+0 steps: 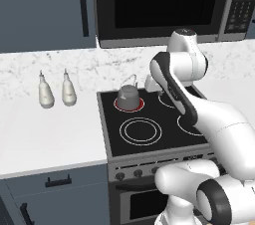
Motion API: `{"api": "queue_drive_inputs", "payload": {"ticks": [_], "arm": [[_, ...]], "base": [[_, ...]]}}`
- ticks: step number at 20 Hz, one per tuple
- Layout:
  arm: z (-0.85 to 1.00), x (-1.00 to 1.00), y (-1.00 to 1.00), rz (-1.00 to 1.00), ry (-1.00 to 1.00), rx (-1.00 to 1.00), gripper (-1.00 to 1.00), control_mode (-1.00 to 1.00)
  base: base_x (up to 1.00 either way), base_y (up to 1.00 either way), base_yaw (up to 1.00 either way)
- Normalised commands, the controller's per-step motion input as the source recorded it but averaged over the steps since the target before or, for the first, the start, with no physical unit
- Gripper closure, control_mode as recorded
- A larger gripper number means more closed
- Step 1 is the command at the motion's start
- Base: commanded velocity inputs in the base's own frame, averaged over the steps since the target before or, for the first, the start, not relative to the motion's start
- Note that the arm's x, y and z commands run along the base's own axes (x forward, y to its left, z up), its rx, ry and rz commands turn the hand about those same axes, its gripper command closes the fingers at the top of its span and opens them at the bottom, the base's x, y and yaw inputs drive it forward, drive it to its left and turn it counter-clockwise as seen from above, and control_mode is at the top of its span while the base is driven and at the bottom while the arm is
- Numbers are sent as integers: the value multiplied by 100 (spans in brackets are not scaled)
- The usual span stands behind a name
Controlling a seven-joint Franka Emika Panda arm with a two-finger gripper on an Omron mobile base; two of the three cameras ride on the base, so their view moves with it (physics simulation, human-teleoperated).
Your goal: Turn off the rear left burner of the stove.
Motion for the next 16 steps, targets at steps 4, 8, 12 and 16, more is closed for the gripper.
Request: {"api": "queue_drive_inputs", "payload": {"ticks": [4,8,12,16], "arm": [[-3,0,0,0,0,0,-100,-100],[0,0,0,0,0,0,-100,-100],[0,0,0,0,0,0,-100,-100],[0,0,0,0,0,0,-100,-100]], "base": [[0,0,0],[0,0,0],[0,0,0],[0,0,0]]}}
